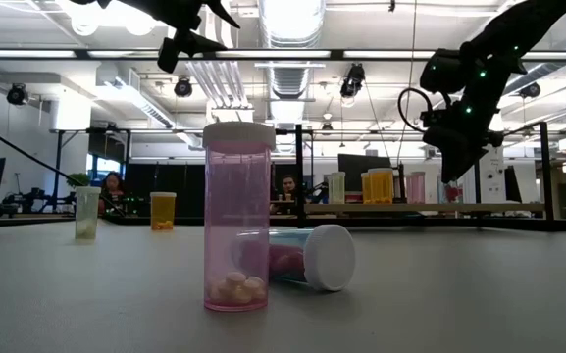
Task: Pick and place medicine bottles onto shelf by color
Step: Put the top blue medicine bottle on the shelf aligned with the other blue medicine bottle
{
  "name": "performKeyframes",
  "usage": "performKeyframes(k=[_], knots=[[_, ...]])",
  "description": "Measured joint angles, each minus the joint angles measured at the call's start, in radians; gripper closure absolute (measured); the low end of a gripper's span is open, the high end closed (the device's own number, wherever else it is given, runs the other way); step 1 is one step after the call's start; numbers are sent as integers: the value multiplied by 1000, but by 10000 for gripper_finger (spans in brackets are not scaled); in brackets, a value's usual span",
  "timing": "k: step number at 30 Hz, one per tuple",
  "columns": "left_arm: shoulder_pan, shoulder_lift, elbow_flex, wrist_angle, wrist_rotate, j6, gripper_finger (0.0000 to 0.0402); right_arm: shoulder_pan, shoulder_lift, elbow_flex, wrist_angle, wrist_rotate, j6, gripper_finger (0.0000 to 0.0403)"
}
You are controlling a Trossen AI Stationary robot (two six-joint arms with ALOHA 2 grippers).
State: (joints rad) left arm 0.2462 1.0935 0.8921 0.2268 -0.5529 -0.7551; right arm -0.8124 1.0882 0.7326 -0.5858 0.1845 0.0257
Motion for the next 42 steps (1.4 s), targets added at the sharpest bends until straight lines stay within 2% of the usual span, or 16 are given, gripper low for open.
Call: performKeyframes(k=[14, 28, 42], knots=[[0, 0, 0, 0, 0, 0, 209, 0, 0, 0, 0, 0, -1, 280], [0, 0, -10, 0, 0, -6, 209, 0, -2, 12, -43, -1, -1, 221], [0, 0, -16, -1, 1, -26, 209, 0, -2, 79, -89, 0, -12, 204]])
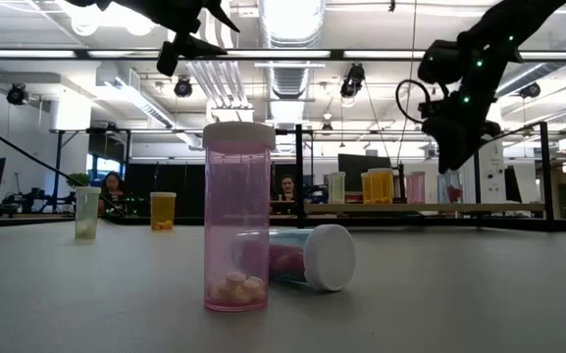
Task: Pick and place medicine bottles onto shelf by color
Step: Put the top blue medicine bottle on the shelf aligned with the other blue medicine bottle, then put the yellow medicine bottle on the shelf aligned with the other yellow medicine bottle
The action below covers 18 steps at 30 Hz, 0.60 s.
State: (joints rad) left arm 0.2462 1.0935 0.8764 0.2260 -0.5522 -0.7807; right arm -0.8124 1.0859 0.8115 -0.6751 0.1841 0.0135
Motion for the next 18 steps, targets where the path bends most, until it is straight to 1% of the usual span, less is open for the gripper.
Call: performKeyframes(k=[5, 10, 12, 15, 18], knots=[[0, 0, 0, 0, 0, 0, 209, 0, 0, 35, -11, 0, -7, 204], [0, 0, 0, 0, 24, 0, 209, 0, 0, 117, -62, 0, -6, 204], [0, 0, 0, 2, 79, 0, 209, 0, 0, 163, -82, 0, -7, 204], [0, 0, 0, 11, 194, 1, 209, 3, -4, 226, -89, -6, -15, 204], [-6, 0, 0, 11, 287, 0, 209, 3, -5, 291, -86, -66, -17, 204]])
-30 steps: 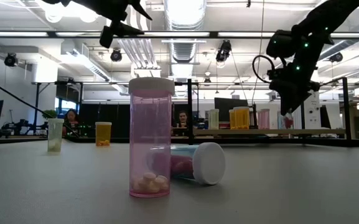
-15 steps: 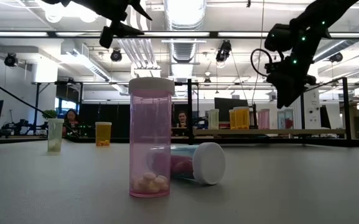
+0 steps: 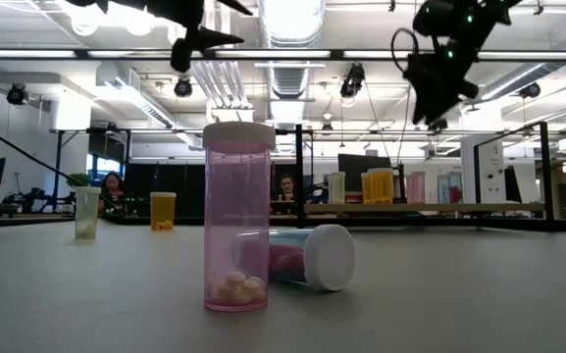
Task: Pick and place medicine bottles onto shelf by color
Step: Put the yellow medicine bottle on the shelf aligned with the other yellow medicine bottle
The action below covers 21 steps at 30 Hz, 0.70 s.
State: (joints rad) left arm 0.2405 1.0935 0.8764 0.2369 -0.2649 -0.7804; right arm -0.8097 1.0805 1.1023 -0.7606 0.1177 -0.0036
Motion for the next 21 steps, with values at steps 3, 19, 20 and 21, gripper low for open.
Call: performKeyframes(k=[3, 19, 20, 21], knots=[[-35, 16, 1, 9, 22, -2, 210, 0, 0, 52, -1, -113, -5, 204], [-310, 215, 0, -5, 78, -502, 211, 29, 0, 95, 1, -257, -35, 204], [-325, 216, 0, -24, 91, -537, 211, 29, 0, 93, 1, -257, -36, 204], [-340, 216, 0, -46, 104, -574, 211, 29, 0, 93, 1, -257, -37, 204]])
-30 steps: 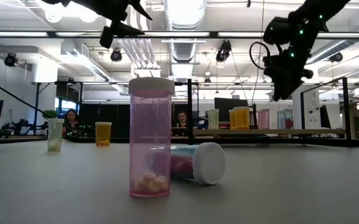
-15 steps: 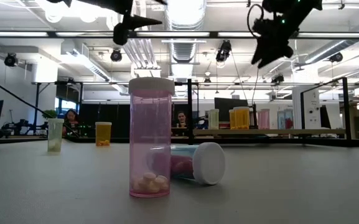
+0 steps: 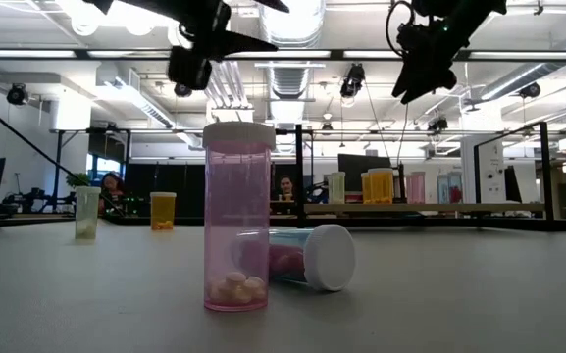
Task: Pick and place medicine bottles onto shelf by color
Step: Put the yellow medicine bottle on the shelf aligned with the other yellow medicine bottle
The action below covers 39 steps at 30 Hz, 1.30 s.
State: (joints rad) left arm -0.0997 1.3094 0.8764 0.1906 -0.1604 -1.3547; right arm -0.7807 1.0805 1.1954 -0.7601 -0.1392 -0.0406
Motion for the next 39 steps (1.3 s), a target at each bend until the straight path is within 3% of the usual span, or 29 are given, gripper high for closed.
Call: performKeyframes(k=[5, 13, 21, 29, 39], knots=[[-77, -16, 1, -229, 74, -216, 211, 0, 0, -2, 0, 0, -24, 204], [-147, -53, 10, -668, 84, -514, 211, 0, 0, -8, 2, 0, -36, 204], [-160, -104, 27, -845, 107, -556, 211, 0, 0, -30, 2, 0, -41, 204], [-157, -144, 28, -1235, 131, -697, 211, 0, 0, -50, 17, 0, -41, 204], [-117, -91, 3, -1286, 34, -704, 211, 0, 0, -55, 67, 1, -7, 204]])
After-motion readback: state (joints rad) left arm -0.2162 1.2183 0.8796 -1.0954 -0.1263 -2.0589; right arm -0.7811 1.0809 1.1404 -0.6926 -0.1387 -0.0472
